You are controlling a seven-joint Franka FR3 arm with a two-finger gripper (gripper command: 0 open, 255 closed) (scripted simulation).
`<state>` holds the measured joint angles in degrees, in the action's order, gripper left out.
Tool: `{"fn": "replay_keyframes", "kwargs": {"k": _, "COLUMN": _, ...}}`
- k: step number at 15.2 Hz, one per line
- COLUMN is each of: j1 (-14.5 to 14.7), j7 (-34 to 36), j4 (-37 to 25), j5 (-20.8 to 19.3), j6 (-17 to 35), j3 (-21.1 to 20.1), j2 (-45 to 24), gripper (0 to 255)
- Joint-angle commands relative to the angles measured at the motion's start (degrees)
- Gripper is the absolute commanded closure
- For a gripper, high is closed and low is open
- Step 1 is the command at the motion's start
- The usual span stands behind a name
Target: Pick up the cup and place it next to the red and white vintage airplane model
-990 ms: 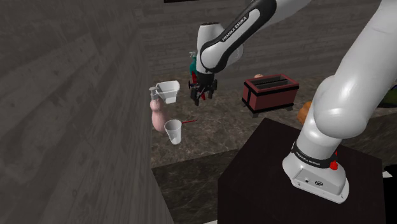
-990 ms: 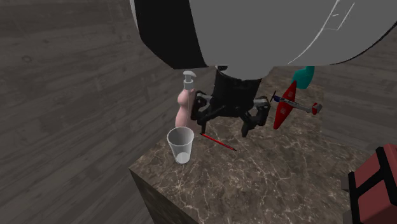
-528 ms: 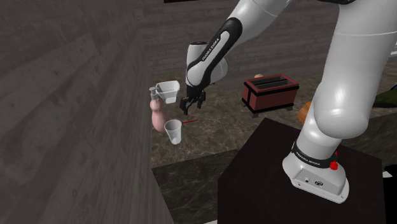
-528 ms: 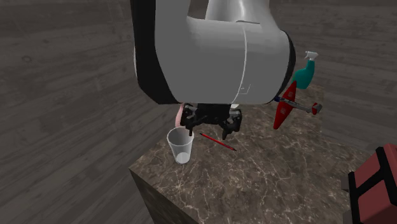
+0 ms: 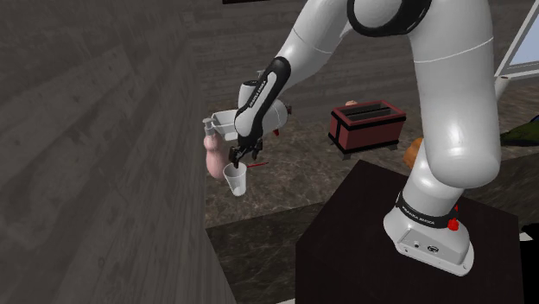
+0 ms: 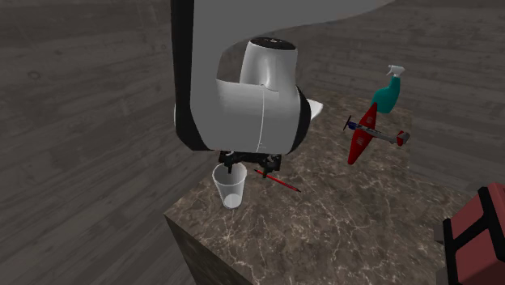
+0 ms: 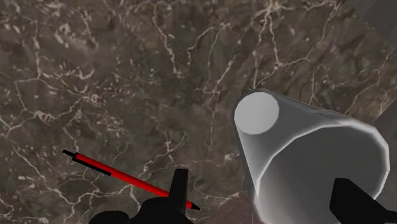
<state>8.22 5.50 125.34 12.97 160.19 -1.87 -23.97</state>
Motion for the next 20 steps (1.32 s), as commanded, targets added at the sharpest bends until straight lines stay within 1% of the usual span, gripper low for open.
{"fn": "replay_keyframes", "kwargs": {"k": 1, "j1": 0.0, "j7": -0.1, "j4": -1.09, "j5": 0.3, "j6": 1.13, "j3": -0.32, "j2": -2.04, "gripper": 0}}
{"fn": "replay_keyframes", "kwargs": {"k": 7, "j1": -0.1, "j7": -0.46, "j4": -3.14, "j5": 0.68, "j6": 3.66, "j3": -0.82, "j2": -6.59, "gripper": 0}}
{"fn": "replay_keyframes", "kwargs": {"k": 14, "j1": -0.09, "j7": -0.46, "j4": -3.14, "j5": 0.68, "j6": 3.66, "j3": -0.82, "j2": -6.58, "gripper": 0}}
{"fn": "replay_keyframes", "kwargs": {"k": 15, "j1": -0.09, "j7": -0.46, "j4": -3.14, "j5": 0.68, "j6": 3.66, "j3": -0.82, "j2": -6.58, "gripper": 255}}
{"fn": "replay_keyframes", "kwargs": {"k": 20, "j1": -0.09, "j7": -0.46, "j4": -3.13, "j5": 0.68, "j6": 3.66, "j3": -0.82, "j2": -6.57, "gripper": 255}}
